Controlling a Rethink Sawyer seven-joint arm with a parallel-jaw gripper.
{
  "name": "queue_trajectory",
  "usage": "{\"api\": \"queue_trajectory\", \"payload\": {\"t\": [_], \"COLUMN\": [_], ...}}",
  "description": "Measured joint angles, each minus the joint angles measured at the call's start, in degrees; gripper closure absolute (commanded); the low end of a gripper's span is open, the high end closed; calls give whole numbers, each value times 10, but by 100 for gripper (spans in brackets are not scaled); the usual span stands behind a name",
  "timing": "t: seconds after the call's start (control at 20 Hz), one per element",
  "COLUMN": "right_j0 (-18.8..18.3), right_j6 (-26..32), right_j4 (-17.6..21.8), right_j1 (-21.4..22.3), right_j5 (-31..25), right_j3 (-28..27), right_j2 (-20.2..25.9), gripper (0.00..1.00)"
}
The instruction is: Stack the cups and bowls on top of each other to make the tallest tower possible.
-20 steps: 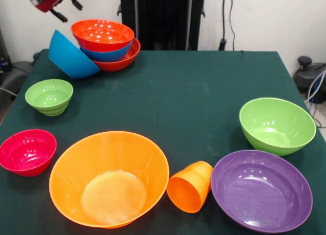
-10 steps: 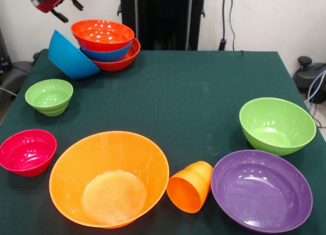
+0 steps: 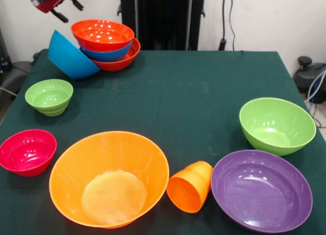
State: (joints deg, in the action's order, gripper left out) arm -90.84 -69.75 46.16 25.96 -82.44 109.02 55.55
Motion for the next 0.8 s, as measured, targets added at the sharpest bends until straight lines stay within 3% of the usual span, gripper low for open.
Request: {"api": "queue_trajectory", "payload": {"t": [0.45,0.8], "right_j0": [10,73], "right_j6": [0,0], "right_j4": [-6,-22], "right_j1": [1,1], "right_j5": [0,8], "right_j3": [0,-23], "right_j2": [1,5], "gripper": [0,0]}}
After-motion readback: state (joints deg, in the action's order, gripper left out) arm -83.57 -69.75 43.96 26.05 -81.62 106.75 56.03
